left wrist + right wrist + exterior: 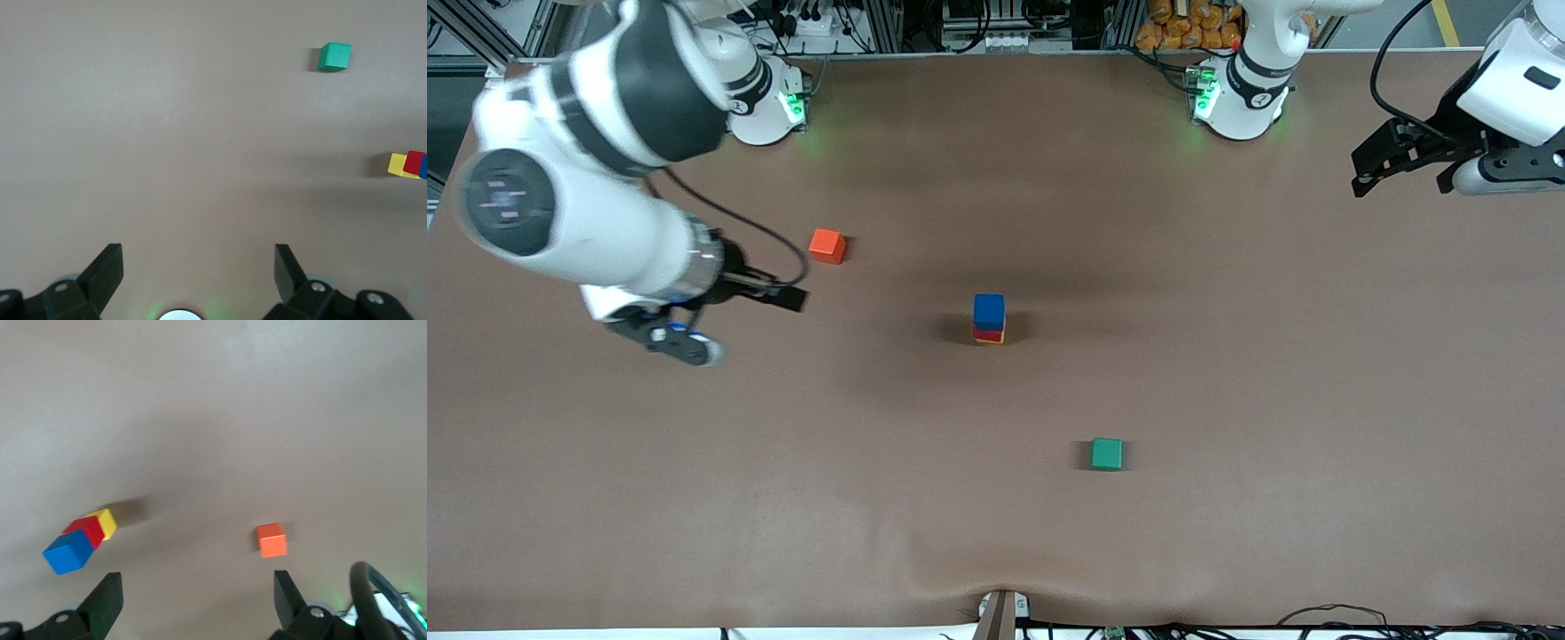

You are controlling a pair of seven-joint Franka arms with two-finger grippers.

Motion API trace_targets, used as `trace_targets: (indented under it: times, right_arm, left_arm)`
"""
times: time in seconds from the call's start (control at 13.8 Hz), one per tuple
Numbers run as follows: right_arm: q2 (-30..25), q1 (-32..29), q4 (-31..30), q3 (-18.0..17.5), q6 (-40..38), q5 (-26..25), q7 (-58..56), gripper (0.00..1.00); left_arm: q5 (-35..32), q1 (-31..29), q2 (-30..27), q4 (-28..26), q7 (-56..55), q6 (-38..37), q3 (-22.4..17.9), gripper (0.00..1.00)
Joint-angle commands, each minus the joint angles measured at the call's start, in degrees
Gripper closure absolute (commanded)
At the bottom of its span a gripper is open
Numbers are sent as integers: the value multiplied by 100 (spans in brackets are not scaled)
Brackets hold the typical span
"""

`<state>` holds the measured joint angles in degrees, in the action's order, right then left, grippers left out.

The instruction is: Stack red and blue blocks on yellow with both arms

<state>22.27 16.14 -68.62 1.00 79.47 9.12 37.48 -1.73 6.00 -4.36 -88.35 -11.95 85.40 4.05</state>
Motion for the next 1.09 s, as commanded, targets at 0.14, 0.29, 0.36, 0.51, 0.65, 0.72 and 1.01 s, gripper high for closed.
trace_targets:
  times: [0.14, 0.29, 0.36, 0.51, 0.65, 0.72, 1.01]
  right_arm:
    - [-206, -988, -46, -100, -133, -77, -670, 0]
    - [-197, -1488, 163, -135, -351, -59, -1249, 0]
    - [-197, -1621, 304, -118, -440, -68, -1661, 0]
    - [-293, -1623, 402, -109, -467, -199, -1867, 0]
    - [-460, -1701, 446, -153, -476, -121, -1999, 0]
    - [-461, -1702, 455, -127, -415, -173, -2008, 0]
    - [-583, -1904, 604, -161, -765, -165, -2017, 0]
  left_arm:
    - [41, -28, -47, 46, 96, -41, -1, 0]
    - [41, -28, -47, 46, 96, -41, -1, 0]
    - [41, -28, -47, 46, 96, -41, -1, 0]
    - [41, -28, -65, 46, 44, -85, -10, 0]
    - [32, -28, -65, 46, 0, -85, -1, 0]
    - [24, -28, -74, 37, -9, -103, -10, 0]
    - [-20, -46, -135, 11, 78, -164, -18, 0]
